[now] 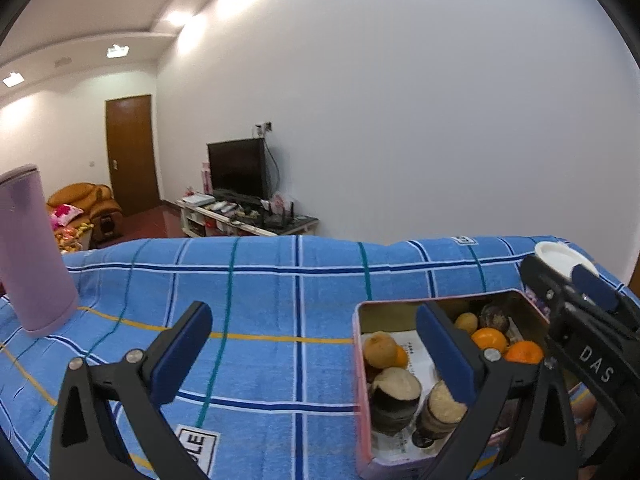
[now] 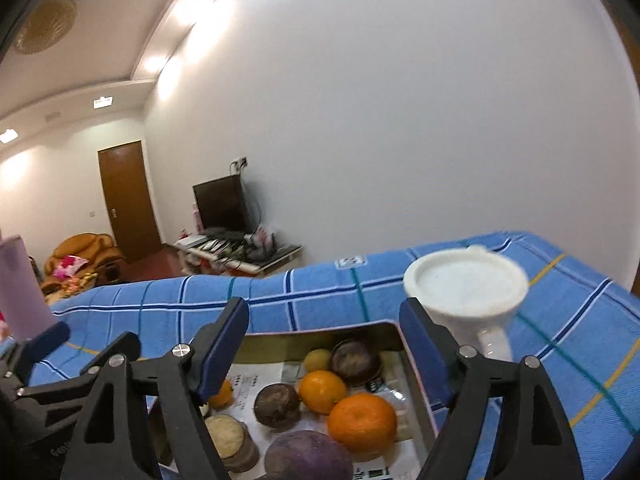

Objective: Organize fruits

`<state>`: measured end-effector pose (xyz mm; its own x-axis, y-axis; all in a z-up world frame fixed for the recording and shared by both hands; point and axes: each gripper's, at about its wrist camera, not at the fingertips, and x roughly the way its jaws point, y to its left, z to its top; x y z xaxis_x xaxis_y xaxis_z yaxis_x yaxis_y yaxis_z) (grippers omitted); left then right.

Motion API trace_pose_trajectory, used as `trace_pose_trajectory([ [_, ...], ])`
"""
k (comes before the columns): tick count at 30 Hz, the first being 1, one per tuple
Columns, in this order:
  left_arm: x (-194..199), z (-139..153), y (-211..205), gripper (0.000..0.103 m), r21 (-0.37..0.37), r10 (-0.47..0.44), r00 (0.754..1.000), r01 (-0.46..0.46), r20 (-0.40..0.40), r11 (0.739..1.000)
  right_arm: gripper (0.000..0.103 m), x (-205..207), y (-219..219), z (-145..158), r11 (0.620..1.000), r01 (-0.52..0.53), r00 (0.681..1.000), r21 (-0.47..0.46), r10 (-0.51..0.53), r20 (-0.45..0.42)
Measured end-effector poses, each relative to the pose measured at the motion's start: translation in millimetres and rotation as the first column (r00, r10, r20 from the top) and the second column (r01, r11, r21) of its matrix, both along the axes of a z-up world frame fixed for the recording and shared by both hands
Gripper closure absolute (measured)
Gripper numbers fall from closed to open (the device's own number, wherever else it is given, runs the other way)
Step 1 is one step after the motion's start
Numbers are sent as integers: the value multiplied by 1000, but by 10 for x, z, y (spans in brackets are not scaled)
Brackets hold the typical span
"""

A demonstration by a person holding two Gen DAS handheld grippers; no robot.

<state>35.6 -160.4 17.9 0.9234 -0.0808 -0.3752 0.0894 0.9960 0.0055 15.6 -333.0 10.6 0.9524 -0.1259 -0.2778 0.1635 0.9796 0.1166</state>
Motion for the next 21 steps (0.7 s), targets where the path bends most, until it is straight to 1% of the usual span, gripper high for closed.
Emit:
trace_pose_trajectory([
  [6,-102,-33,12,0,34,11,1000,-12,24,999,24,-195,66,62,998,39,997,-40,-36,68],
  [8,-159,-52,25,0,40,11,1000,-13,28,999,24,-265,63,80,998,43,996,-34,-40,86],
  [16,-373,-46,131,0,34,11,999,-12,42,999,24,-531,100,97,998,51,994,-33,-48,101],
  [21,-514,-35,171,0,38,1,998,-3,59,999,24,-688,176,89,997,51,993,-60,-44,106],
])
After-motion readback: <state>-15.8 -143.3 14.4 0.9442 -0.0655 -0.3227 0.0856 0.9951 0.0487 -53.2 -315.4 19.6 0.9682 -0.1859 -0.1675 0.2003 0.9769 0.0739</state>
